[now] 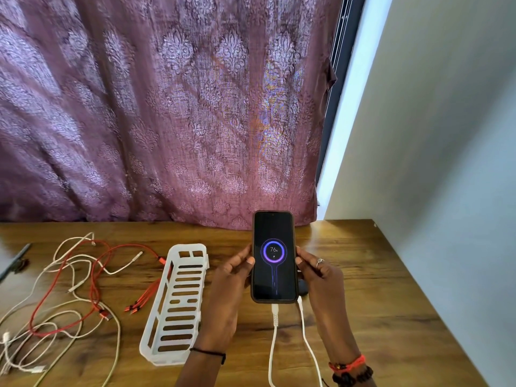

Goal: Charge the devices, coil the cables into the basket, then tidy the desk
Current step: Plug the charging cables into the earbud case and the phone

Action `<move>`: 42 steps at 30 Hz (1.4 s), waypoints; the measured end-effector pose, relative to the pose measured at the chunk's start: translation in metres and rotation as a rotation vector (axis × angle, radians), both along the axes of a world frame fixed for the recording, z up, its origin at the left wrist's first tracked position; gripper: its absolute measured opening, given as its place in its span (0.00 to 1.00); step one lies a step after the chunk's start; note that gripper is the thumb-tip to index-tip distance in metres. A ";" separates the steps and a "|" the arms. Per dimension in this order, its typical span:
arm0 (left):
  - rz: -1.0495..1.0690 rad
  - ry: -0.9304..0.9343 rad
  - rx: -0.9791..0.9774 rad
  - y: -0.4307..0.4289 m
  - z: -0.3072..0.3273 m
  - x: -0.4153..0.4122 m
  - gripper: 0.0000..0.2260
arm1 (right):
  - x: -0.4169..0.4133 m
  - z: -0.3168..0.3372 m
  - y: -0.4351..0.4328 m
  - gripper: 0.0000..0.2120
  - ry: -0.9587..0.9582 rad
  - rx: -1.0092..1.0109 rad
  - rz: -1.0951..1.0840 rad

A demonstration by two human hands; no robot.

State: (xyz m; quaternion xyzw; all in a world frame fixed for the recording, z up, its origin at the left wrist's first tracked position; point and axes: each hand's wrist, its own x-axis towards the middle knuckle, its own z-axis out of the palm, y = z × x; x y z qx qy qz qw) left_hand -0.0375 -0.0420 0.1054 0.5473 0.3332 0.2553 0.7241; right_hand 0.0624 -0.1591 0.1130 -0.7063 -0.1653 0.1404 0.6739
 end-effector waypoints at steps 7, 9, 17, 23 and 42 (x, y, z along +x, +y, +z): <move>-0.009 0.029 -0.023 0.002 -0.007 0.001 0.14 | 0.001 -0.004 0.002 0.12 0.115 -0.011 0.009; -0.016 0.031 -0.026 0.003 -0.010 0.001 0.14 | 0.001 -0.008 0.003 0.12 0.135 -0.027 0.006; 0.001 0.107 -0.023 0.005 -0.037 0.002 0.12 | 0.007 -0.040 0.011 0.12 0.179 -0.035 -0.009; -0.005 0.172 -0.070 0.003 -0.059 0.000 0.14 | 0.008 -0.078 0.017 0.10 0.240 -0.062 -0.030; 0.006 0.417 -0.018 0.002 -0.137 -0.003 0.17 | -0.005 -0.149 0.019 0.11 0.172 -0.393 -0.040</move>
